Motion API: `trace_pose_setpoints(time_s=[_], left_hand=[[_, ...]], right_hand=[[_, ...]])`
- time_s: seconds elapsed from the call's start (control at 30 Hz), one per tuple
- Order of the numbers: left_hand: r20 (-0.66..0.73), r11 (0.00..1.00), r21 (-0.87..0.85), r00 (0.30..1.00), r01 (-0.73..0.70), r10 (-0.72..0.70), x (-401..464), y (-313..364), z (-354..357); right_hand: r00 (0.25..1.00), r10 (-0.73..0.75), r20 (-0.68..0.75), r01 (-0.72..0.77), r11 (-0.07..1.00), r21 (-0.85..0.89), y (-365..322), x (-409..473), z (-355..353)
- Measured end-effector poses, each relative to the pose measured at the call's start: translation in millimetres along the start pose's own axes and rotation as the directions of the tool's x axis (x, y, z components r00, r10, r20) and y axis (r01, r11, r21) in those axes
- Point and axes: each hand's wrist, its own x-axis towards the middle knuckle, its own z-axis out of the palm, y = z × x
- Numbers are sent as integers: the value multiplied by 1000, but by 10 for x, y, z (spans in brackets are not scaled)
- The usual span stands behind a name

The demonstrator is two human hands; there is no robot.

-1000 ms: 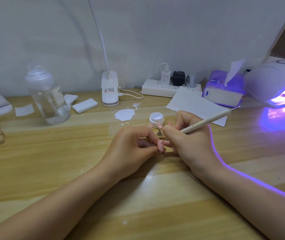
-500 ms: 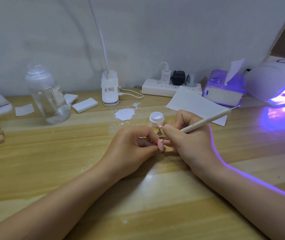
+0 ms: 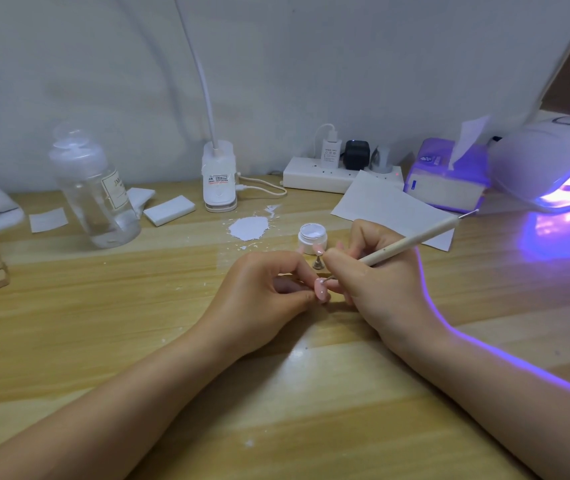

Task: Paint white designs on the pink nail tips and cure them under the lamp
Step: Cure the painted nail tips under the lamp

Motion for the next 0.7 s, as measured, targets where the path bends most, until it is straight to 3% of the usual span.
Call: trace_pose_setpoints(time_s=[0.7], left_hand=[[-2,1000,14,1000,1,-1,0,-9,2]], right_hand=[[1000,0,-6,0,1000,-19,11,13,1]])
